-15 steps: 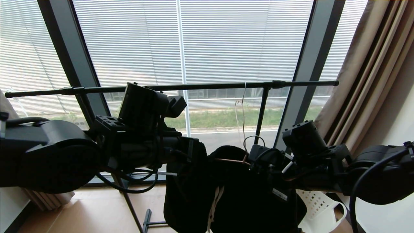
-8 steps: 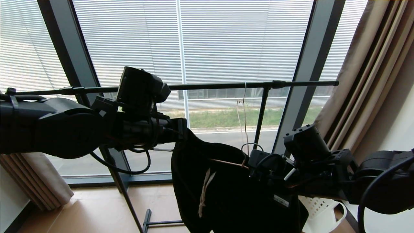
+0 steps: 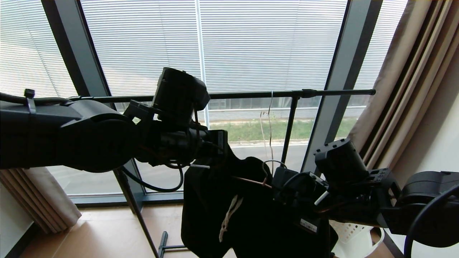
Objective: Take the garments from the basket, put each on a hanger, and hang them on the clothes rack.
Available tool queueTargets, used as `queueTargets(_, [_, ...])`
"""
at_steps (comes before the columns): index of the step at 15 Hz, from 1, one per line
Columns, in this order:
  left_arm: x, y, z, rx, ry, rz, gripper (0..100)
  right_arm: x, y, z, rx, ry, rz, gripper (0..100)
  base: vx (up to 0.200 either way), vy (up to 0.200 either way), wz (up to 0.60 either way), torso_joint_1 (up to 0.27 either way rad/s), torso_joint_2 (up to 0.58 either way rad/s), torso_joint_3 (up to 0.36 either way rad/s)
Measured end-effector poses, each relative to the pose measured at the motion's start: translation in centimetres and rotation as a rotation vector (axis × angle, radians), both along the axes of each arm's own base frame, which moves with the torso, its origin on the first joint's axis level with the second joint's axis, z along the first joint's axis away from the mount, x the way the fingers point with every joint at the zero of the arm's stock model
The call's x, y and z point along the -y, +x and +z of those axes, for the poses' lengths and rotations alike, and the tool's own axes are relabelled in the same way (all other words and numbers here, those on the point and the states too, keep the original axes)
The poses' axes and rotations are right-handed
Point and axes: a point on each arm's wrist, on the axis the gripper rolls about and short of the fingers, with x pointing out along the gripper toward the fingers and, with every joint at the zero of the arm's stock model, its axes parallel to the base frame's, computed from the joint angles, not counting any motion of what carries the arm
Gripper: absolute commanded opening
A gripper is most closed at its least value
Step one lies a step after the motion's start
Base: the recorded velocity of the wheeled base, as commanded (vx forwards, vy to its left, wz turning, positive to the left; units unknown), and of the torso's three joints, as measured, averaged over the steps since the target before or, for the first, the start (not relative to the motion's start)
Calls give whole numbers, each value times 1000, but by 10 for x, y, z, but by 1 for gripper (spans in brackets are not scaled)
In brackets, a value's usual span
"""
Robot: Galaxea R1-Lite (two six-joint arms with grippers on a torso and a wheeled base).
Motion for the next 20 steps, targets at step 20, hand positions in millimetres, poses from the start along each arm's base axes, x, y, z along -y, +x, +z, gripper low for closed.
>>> queueTargets(20, [8,-59,-33,-128,121,-146,0,-9,18,13,1,259,-95,0,0,0,0,0,0,0])
